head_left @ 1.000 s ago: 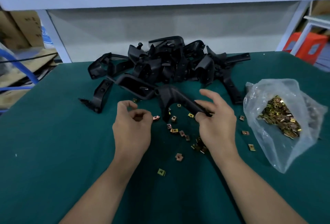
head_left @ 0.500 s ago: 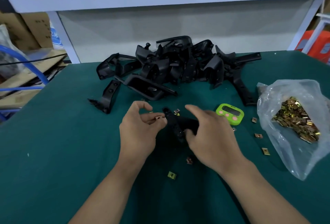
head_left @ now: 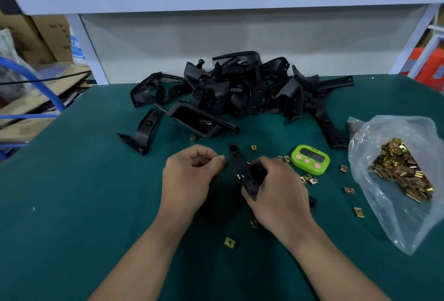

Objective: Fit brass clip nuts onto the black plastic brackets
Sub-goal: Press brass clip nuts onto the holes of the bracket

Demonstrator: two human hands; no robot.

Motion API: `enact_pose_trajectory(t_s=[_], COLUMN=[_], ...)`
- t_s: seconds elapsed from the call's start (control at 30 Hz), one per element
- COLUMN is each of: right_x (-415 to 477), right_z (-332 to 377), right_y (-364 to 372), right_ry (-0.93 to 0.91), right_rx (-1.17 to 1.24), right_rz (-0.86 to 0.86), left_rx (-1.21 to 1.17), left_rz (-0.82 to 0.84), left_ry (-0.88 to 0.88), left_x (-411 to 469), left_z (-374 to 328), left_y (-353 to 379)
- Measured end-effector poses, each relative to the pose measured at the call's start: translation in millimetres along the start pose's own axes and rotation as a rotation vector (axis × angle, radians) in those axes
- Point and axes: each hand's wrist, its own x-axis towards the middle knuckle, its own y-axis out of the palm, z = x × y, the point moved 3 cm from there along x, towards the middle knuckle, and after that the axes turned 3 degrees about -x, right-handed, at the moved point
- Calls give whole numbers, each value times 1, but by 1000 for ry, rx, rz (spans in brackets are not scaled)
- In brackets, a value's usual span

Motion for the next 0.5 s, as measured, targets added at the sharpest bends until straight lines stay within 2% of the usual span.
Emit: enact_pose_trajectory(t_s=[0.2,0.37,0.5], right_x=[-3,-5,5], right_z=[3,6,4], right_y=[-6,-10,-15], right_ry=[43,11,11], right_rx=[69,33,-107], right_rz=[24,33,21], left_rx=[-39,72,135], left_rz=[19,-155,-170], left_ry=[-18,102,85], left_x=[-1,-6,-12], left_z=[-2,-12,-13], left_y=[0,-7,-6])
